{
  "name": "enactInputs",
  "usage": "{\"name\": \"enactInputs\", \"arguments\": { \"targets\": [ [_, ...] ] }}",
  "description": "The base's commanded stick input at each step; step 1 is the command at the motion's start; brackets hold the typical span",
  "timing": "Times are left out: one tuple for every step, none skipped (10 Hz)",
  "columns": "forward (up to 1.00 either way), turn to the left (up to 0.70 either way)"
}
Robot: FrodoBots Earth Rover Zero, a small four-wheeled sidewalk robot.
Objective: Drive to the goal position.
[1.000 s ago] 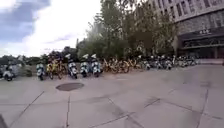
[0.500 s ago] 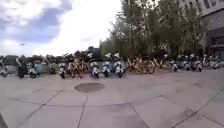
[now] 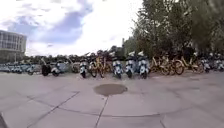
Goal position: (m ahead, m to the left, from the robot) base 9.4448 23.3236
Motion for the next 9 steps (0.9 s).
{"name": "enactInputs", "arguments": {
  "targets": [
    [0.70, 0.36],
    [0.70, 0.36],
    [0.70, 0.36],
    [0.70, 0.36],
    [0.70, 0.36],
    [0.70, 0.36],
    [0.70, 0.36],
    [0.70, 0.36],
    [0.70, 0.36]
  ]
}}
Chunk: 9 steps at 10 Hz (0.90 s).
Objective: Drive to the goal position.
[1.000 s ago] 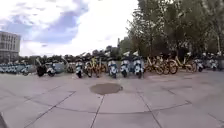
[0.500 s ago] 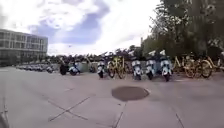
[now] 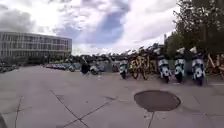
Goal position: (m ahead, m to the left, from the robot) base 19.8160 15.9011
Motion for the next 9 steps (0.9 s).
{"name": "enactInputs", "arguments": {
  "targets": [
    [0.70, 0.36],
    [0.70, 0.36],
    [0.70, 0.36],
    [0.70, 0.36],
    [0.70, 0.36],
    [0.70, 0.36],
    [0.70, 0.36],
    [0.70, 0.36],
    [0.70, 0.36]
  ]
}}
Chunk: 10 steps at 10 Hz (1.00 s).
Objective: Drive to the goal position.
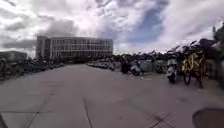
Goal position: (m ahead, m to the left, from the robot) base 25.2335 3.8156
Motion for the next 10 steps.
{"name": "enactInputs", "arguments": {
  "targets": [
    [0.70, 0.36],
    [0.70, 0.36],
    [0.70, 0.36],
    [0.70, 0.36],
    [0.70, 0.27],
    [0.70, 0.01],
    [0.70, 0.01],
    [0.70, 0.01],
    [0.70, 0.01],
    [0.70, 0.01]
  ]
}}
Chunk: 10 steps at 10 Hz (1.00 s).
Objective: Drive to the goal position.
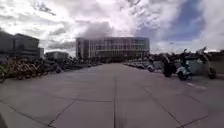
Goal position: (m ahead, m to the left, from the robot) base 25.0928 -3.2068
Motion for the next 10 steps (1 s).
{"name": "enactInputs", "arguments": {
  "targets": [
    [0.70, 0.01],
    [0.70, 0.01],
    [0.70, 0.01],
    [0.70, 0.01],
    [0.70, 0.01],
    [0.70, 0.01],
    [0.70, 0.01],
    [0.70, 0.01],
    [0.70, 0.01],
    [0.70, -0.33]
  ]
}}
